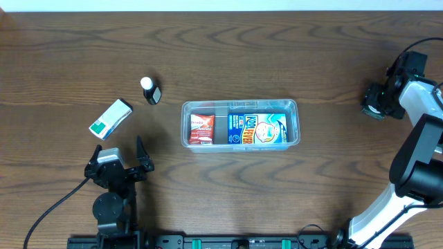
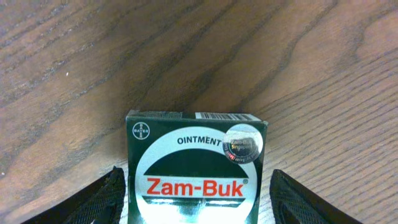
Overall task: Pack container
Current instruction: 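Carry the Zam-Buk tin over the container and lower it in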
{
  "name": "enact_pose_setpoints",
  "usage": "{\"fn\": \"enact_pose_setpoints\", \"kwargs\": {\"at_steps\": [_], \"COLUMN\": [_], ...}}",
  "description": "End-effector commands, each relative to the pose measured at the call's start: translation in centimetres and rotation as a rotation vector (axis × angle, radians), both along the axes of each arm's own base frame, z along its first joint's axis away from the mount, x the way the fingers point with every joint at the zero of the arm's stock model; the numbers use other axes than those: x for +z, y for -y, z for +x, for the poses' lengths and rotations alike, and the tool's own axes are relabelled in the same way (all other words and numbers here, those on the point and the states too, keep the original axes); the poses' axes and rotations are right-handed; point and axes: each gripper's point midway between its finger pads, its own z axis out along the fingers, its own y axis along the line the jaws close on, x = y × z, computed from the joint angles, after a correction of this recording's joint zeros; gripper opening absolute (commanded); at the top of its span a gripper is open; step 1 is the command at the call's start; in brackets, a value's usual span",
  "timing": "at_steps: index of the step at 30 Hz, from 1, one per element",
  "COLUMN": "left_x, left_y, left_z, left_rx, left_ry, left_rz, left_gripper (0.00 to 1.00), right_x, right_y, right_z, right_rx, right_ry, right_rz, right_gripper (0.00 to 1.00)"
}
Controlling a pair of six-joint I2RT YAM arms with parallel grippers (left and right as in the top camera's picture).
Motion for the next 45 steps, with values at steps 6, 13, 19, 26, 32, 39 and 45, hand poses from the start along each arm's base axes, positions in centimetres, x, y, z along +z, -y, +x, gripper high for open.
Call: {"fn": "enact_pose_setpoints", "kwargs": {"at_steps": [6,13,19,26,32,39,45], "left_x": [-1.8,-1.8,-1.8,-1.8,-1.8,-1.8,-1.8], "left_y": [-0.4,-0.4,-0.4,-0.4,-0.4,-0.4,-0.4], "left_z": [-0.1,-0.1,-0.1,-0.1,-0.1,-0.1,-0.1], "left_rx": [0.018,0.018,0.017,0.017,0.017,0.017,0.018], "left_ry": [-0.057,-0.057,-0.057,-0.057,-0.057,-0.057,-0.057], "left_rz": [0.014,0.014,0.014,0.014,0.014,0.014,0.014], "left_gripper": [0.98,0.98,0.98,0.98,0.98,0.98,0.98], "right_x": [-3.0,-2.9,-1.2,4.2,10.7,19.2,20.7], "right_y": [0.3,0.4,0.5,0.1,-4.3,-18.1,-29.8], "right_z": [-1.2,-1.1,-0.4,1.3,2.6,2.5,-0.3], "right_rx": [-0.007,-0.018,-0.049,-0.051,0.04,0.396,0.666], "right_ry": [-0.073,-0.065,-0.047,0.056,0.215,0.399,0.329], "right_rz": [0.024,0.027,0.035,0.068,0.236,0.664,0.788], "right_gripper": [0.7,0.68,0.62,0.57,0.57,0.55,0.56]}}
